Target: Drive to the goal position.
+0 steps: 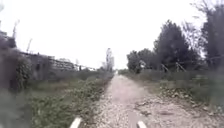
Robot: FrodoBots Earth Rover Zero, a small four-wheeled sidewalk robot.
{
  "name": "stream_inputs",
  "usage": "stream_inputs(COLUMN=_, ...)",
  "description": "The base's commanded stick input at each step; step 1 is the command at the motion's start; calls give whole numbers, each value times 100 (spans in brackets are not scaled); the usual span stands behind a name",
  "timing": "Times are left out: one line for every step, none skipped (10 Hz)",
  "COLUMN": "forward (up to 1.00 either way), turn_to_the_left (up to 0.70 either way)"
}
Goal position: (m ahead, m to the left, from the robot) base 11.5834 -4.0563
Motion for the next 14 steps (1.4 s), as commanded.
stream_inputs(forward=70, turn_to_the_left=0)
stream_inputs(forward=70, turn_to_the_left=0)
stream_inputs(forward=70, turn_to_the_left=0)
stream_inputs(forward=70, turn_to_the_left=-11)
stream_inputs(forward=70, turn_to_the_left=-35)
stream_inputs(forward=70, turn_to_the_left=-21)
stream_inputs(forward=70, turn_to_the_left=0)
stream_inputs(forward=70, turn_to_the_left=0)
stream_inputs(forward=70, turn_to_the_left=0)
stream_inputs(forward=70, turn_to_the_left=0)
stream_inputs(forward=70, turn_to_the_left=0)
stream_inputs(forward=70, turn_to_the_left=0)
stream_inputs(forward=70, turn_to_the_left=0)
stream_inputs(forward=70, turn_to_the_left=0)
